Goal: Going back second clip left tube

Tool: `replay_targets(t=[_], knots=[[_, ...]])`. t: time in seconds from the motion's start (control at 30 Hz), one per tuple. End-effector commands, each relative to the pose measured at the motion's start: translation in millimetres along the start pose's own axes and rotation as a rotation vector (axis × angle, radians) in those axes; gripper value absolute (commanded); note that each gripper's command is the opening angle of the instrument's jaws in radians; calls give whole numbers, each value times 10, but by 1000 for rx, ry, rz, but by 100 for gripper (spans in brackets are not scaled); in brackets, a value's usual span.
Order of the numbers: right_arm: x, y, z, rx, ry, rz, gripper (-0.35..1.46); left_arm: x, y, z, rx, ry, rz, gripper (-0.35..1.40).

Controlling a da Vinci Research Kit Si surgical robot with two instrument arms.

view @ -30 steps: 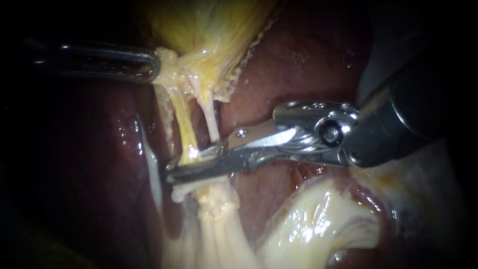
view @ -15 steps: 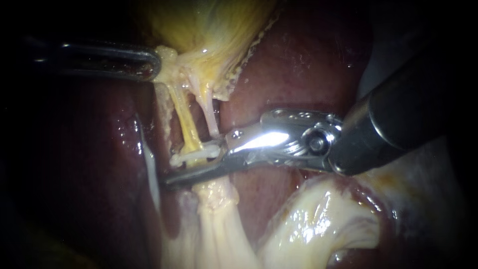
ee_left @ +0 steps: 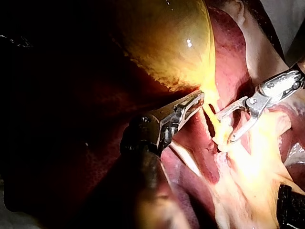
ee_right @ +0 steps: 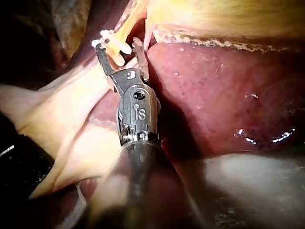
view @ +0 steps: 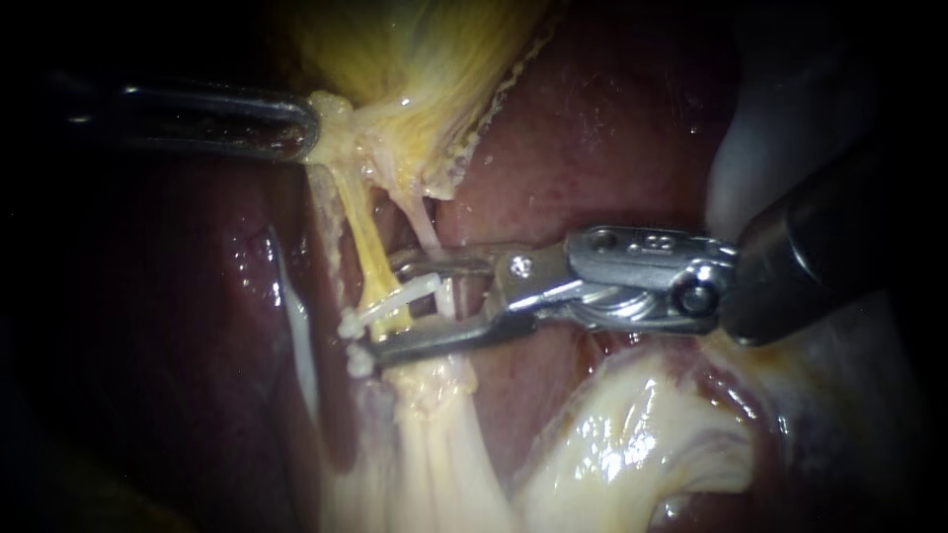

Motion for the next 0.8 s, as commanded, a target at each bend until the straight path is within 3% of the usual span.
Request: replay_targets(t=[0.03, 0.23, 0.47, 0.8], knots=[[1, -3, -10, -5, -1, -31, 50, 0, 0, -1, 1, 0, 0, -35], [6, -15, -69, -29, -4, -142, 50, 0, 0, -2, 2, 0, 0, -35], [9, -17, -120, -43, -8, -173, 50, 0, 0, -1, 1, 0, 0, -35], [8, -22, -133, -39, -8, -171, 50, 0, 0, 1, 0, 0, 0, -35]])
